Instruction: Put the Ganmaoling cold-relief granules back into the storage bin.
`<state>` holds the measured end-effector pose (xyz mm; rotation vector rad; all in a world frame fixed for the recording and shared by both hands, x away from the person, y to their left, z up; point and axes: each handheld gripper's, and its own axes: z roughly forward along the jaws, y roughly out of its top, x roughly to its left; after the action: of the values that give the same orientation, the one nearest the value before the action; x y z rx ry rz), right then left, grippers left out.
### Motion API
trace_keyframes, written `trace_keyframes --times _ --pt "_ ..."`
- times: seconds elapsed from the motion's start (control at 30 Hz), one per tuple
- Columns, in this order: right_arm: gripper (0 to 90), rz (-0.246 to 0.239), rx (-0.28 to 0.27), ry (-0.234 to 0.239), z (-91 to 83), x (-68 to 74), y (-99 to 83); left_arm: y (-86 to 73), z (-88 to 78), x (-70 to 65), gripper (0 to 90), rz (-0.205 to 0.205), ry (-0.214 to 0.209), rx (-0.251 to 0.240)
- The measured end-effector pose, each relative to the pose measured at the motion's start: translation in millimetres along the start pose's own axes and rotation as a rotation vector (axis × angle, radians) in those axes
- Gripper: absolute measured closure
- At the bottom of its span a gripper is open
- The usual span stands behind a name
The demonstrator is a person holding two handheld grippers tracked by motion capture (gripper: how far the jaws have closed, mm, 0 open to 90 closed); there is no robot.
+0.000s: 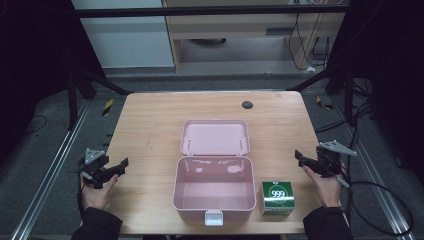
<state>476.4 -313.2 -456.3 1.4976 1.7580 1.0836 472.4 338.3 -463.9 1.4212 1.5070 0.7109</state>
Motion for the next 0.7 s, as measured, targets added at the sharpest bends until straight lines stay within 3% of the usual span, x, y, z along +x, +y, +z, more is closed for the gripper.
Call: trace_keyframes --times 0.17,0.27,0.5,0.6,0.7 --pt "17.0 -0.045 -0.011 0.037 -12.4 3.6 10.3 -0.5 -1.8 0.0 23.8 0.004 -0.002 0.009" --pt "17.1 -0.045 -0.019 0.054 -16.6 5.0 14.8 -0.6 -2.4 -0.7 24.0 0.008 -0.002 0.014" --pt "16.8 -0.153 -0.051 0.096 -32.1 18.3 31.0 -3.4 -2.1 -2.6 23.9 0.026 0.005 0.045" --pt "16.8 -0.162 -0.059 0.104 -36.5 21.4 35.2 -4.6 -2.3 -4.3 23.7 0.037 0.007 0.056" --pt "16.2 -0.189 -0.061 0.144 -44.0 26.1 44.2 -7.1 -2.0 -6.2 23.4 0.054 0.005 0.068"
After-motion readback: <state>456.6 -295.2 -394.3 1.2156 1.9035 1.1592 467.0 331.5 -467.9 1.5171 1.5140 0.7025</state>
